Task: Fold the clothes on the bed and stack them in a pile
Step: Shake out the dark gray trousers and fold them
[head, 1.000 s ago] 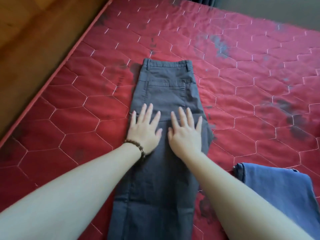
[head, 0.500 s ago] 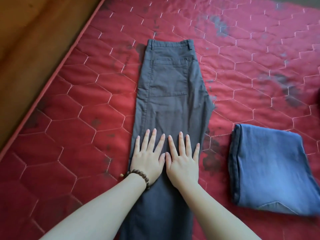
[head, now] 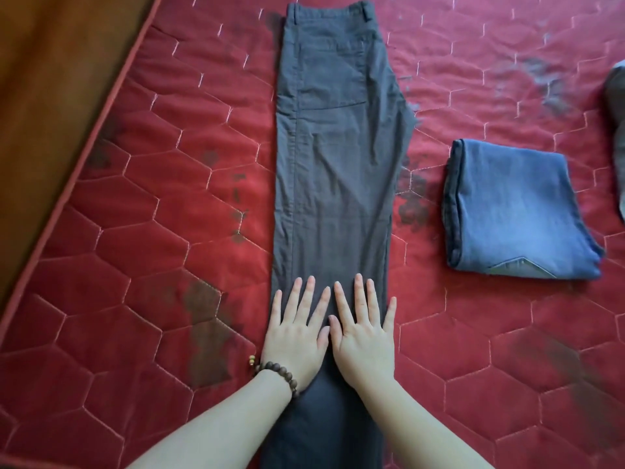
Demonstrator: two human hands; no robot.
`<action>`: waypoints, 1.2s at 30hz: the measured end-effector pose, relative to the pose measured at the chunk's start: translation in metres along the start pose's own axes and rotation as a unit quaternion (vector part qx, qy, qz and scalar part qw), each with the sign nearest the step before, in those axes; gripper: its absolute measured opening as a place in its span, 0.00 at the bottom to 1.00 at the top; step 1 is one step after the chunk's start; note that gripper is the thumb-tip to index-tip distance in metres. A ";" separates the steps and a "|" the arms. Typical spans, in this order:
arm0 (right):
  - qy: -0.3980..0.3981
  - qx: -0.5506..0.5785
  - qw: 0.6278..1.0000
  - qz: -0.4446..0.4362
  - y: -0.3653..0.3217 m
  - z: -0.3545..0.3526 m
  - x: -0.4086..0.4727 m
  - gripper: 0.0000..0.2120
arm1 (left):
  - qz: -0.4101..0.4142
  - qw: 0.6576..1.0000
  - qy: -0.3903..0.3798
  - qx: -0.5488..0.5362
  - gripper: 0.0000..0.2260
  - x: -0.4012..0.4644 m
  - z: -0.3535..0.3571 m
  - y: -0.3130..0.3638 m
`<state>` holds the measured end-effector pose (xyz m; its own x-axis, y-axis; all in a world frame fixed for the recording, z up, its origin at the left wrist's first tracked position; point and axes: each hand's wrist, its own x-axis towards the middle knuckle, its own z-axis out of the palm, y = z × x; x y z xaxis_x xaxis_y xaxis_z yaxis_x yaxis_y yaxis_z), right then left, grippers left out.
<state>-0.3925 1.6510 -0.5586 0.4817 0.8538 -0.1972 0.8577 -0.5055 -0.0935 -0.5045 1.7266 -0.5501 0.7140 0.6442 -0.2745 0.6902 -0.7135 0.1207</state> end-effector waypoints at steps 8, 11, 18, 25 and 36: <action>-0.013 0.012 0.999 -0.033 0.005 0.003 -0.079 0.26 | -0.027 0.999 0.006 -0.024 0.28 -0.080 0.027 0.027; -0.018 0.013 0.999 -0.042 0.008 0.008 -0.115 0.26 | -0.031 0.999 -0.005 -0.031 0.28 -0.114 0.036 0.040; -0.044 0.026 0.998 -0.041 0.005 0.005 -0.176 0.26 | 0.007 0.999 -0.032 -0.029 0.28 -0.164 0.036 0.046; 0.011 0.148 0.986 0.073 0.001 -0.017 -0.176 0.28 | -0.174 0.970 -0.020 -0.167 0.34 -0.161 0.006 0.033; -0.087 0.228 0.932 0.267 -0.004 -0.022 -0.182 0.06 | -0.345 0.874 0.020 -0.343 0.07 -0.161 -0.005 0.035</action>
<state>-0.4798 1.5005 -0.5007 0.7474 0.4520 -0.4868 0.3186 -0.8870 -0.3344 -0.5945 1.5996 -0.4972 0.0946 0.8741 -0.4764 0.8565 0.1724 0.4864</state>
